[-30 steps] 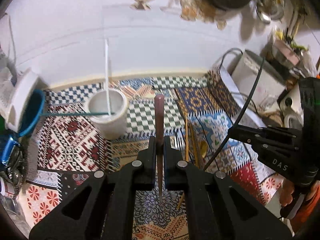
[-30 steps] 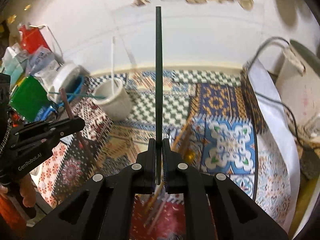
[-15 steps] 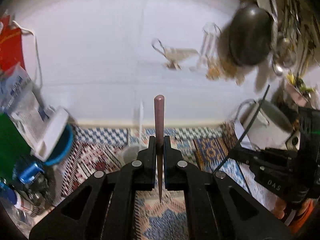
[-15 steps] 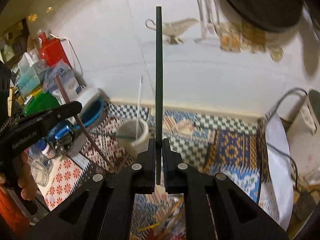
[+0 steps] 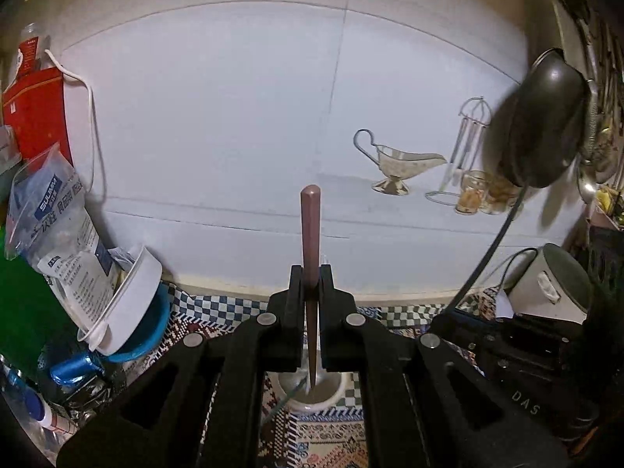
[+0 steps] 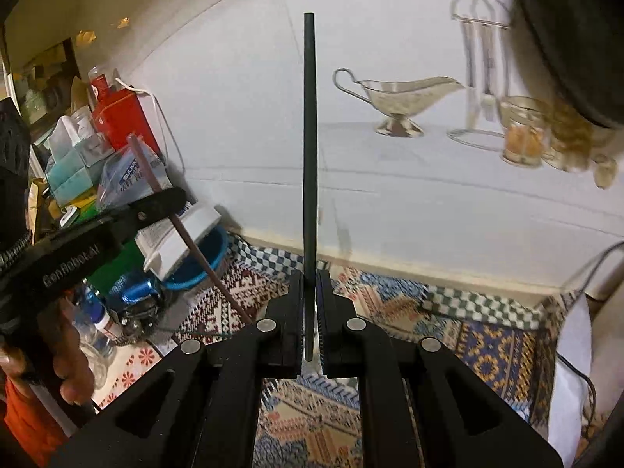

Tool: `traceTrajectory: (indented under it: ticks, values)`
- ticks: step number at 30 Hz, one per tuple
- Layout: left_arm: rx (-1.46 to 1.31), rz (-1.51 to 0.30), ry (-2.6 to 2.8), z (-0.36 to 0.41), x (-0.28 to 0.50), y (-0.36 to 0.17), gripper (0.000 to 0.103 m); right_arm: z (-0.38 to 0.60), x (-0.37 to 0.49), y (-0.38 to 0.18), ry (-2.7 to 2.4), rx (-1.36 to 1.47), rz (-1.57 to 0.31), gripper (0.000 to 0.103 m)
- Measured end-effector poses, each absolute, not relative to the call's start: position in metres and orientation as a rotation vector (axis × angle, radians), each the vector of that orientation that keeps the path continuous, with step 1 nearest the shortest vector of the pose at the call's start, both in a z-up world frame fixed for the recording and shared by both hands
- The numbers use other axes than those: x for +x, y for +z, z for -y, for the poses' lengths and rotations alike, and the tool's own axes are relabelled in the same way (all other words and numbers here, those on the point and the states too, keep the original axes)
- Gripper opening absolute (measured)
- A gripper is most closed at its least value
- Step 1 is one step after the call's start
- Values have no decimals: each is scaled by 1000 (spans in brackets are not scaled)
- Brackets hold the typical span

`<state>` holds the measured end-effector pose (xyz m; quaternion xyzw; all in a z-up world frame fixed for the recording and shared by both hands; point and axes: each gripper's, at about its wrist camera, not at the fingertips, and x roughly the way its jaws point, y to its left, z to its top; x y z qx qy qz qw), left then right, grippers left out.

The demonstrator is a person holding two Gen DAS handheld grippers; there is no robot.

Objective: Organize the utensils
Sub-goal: 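Lift both chopsticks and carry them above the white cup, then lower both chopsticks into the cup and open both tools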

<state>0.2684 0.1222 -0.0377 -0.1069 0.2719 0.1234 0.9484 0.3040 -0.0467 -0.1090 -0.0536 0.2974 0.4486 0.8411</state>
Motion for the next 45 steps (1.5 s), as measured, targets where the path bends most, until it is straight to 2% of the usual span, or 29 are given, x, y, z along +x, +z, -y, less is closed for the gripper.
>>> traceTrajectory:
  ticks: [22, 30, 35, 45]
  values:
    - [-304, -783, 274, -145, 301, -131, 5, -17, 323, -180, 976, -322, -790, 6]
    - [-330, -809, 279, -149, 297, -132, 6, -16, 324, -185, 986, -331, -865, 7]
    - [-313, -789, 277, -147, 287, -121, 24, -10, 317, -180, 984, -332, -853, 18]
    - [-266, -765, 251, -133, 257, -96, 39, 23, 291, -154, 958, -326, -779, 19]
